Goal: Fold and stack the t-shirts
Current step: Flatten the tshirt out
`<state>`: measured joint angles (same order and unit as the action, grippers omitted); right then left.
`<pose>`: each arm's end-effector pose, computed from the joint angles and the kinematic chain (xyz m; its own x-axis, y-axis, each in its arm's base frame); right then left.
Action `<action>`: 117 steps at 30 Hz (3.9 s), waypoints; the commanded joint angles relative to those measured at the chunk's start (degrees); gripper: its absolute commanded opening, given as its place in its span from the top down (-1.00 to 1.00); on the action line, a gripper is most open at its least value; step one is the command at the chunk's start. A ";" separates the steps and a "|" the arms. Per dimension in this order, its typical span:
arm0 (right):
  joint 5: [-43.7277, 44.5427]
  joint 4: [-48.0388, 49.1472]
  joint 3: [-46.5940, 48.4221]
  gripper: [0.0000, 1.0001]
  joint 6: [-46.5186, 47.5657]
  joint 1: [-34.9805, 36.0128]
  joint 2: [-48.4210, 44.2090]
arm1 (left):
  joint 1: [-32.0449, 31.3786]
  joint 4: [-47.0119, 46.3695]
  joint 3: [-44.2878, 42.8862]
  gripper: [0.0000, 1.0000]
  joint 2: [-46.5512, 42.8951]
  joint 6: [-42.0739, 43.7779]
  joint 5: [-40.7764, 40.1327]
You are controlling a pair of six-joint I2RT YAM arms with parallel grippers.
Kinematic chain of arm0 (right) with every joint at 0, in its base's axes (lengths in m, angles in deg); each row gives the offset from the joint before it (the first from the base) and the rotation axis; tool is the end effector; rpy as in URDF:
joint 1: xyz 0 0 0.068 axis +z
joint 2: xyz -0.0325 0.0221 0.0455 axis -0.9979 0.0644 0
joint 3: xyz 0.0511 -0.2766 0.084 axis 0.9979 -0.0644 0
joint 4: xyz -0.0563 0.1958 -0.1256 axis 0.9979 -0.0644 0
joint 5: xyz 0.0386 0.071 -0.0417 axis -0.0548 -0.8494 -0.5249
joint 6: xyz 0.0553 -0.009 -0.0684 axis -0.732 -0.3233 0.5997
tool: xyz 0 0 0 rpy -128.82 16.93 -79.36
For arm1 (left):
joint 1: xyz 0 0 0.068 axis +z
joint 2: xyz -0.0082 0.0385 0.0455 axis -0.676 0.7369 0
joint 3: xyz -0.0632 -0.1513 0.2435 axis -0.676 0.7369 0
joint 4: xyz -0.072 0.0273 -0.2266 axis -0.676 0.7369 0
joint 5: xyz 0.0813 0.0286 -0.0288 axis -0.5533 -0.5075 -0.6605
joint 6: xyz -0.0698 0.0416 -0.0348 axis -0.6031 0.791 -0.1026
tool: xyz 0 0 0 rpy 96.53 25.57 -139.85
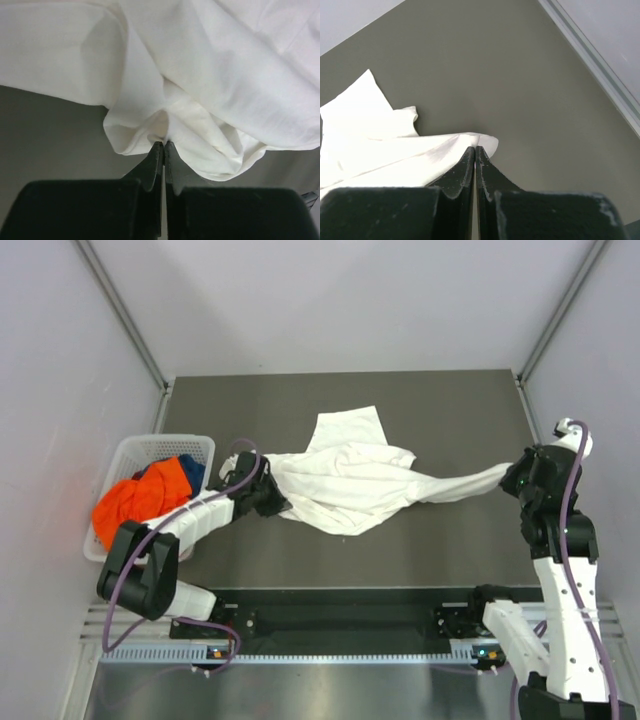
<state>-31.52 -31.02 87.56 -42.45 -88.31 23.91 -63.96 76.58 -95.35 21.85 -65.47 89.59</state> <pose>0.1371 -0.0235 0.3517 -0.3040 0.3874 -0.8703 0.3958 0.8824 0.2546 0.2513 -0.1095 0.1781 -0.8066 -0.4943 -0.3241 -0.2731 0.7979 -0.5373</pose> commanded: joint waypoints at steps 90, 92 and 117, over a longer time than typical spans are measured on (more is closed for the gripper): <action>16.87 16.06 67.06 1.00 29.99 32.54 5.89 | 0.51 44.07 -78.42 1.00 -17.06 8.45 -6.72; 23.90 23.67 59.42 1.00 40.26 38.01 8.35 | 0.51 40.91 -72.12 1.00 -16.00 9.58 -12.26; 4.77 34.27 35.31 1.00 37.67 15.28 47.46 | 14.13 9.61 -54.40 1.00 18.10 14.51 -4.37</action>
<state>-20.13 4.13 117.96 0.57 -70.65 71.21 -49.99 92.41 -147.35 40.15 -51.50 80.15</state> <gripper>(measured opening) 0.004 0.021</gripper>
